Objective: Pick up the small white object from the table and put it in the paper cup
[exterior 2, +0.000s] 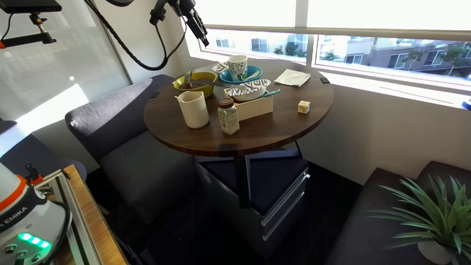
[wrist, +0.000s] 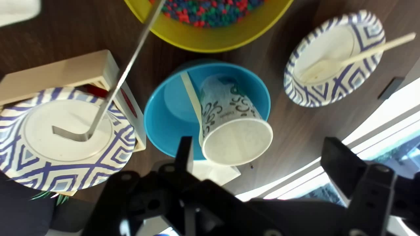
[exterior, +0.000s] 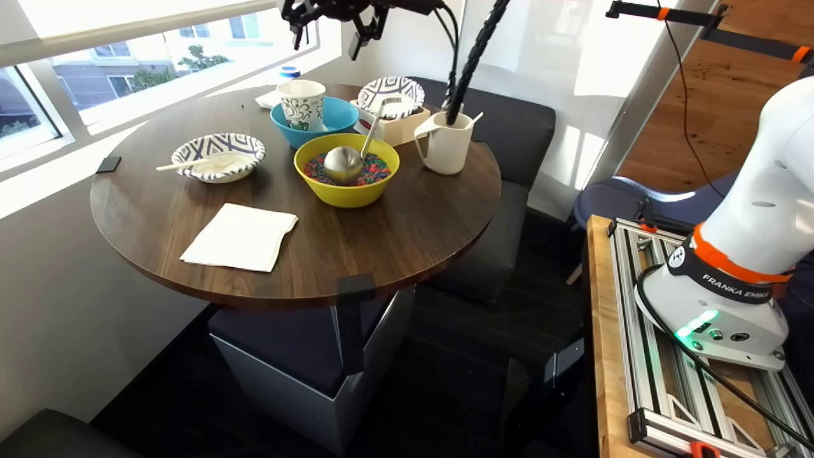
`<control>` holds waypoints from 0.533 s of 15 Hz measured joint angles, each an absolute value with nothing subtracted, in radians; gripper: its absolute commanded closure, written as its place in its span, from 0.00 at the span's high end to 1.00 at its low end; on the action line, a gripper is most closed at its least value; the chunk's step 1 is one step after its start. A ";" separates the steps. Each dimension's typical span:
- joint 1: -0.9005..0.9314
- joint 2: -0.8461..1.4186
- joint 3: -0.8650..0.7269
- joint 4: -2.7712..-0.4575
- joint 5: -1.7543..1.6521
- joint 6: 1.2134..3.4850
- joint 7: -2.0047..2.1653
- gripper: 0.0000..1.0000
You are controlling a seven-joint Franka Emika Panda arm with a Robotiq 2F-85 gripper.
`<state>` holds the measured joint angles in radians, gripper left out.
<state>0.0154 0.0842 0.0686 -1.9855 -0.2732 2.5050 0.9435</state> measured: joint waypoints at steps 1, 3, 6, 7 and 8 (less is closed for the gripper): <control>0.020 0.035 0.069 -2.030 -0.247 2.480 0.873 1.00; 0.021 -0.064 0.065 -2.129 -0.219 2.470 0.732 1.00; 0.017 -0.200 0.048 -2.266 -0.206 2.469 0.520 1.00; 0.014 -0.243 0.043 -2.304 -0.206 2.469 0.453 1.00; 0.012 -0.286 0.037 -2.339 -0.206 2.469 0.383 1.00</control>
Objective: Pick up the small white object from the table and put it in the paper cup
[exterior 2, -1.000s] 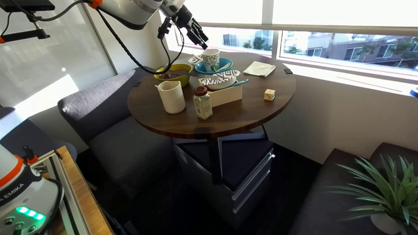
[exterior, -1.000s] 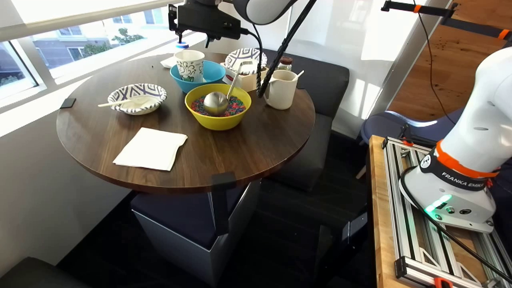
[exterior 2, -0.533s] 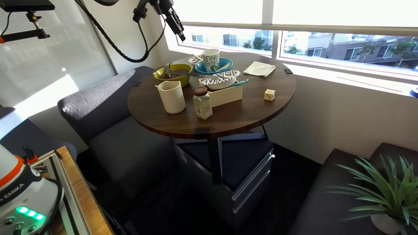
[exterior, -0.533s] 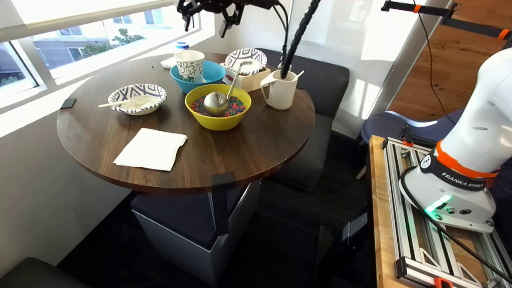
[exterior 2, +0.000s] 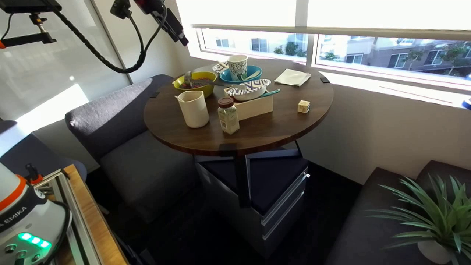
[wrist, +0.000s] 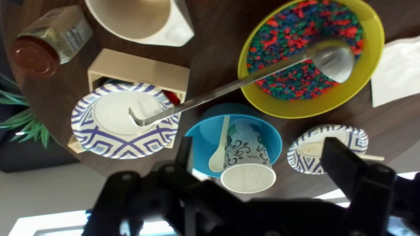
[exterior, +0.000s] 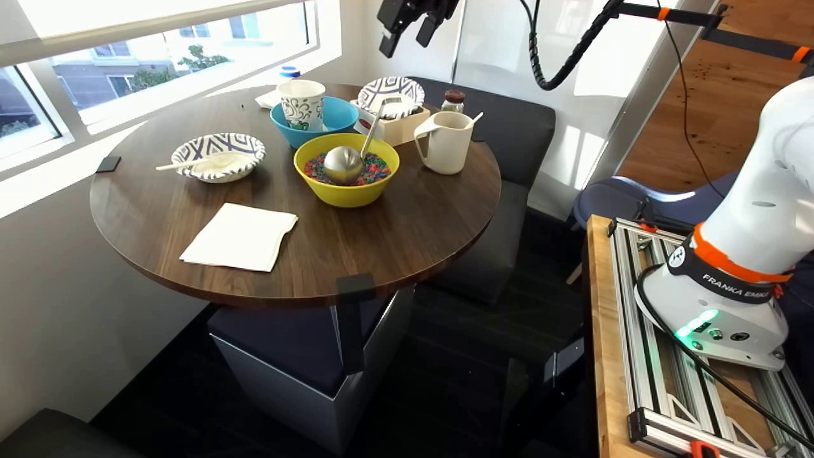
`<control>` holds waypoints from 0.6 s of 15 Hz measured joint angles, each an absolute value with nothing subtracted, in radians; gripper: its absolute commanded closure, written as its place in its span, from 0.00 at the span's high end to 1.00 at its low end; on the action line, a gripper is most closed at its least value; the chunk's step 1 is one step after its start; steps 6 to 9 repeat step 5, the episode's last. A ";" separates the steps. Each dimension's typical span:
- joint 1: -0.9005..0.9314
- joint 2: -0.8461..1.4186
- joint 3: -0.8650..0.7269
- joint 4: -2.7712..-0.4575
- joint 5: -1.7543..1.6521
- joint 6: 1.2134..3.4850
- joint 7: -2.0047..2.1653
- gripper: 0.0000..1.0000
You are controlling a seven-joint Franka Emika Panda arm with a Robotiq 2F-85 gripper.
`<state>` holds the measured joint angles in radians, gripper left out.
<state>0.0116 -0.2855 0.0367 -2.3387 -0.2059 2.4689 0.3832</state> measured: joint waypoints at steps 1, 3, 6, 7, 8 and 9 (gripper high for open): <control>0.011 -0.325 0.028 -2.369 -0.204 2.469 0.315 1.00; 0.011 -0.387 0.014 -2.412 -0.198 2.470 0.237 1.00; 0.011 -0.410 0.012 -2.430 -0.198 2.470 0.218 1.00; 0.011 -0.410 0.012 -2.430 -0.198 2.470 0.218 1.00; 0.011 -0.410 0.012 -2.430 -0.198 2.470 0.218 1.00; 0.011 -0.410 0.012 -2.430 -0.198 2.470 0.218 1.00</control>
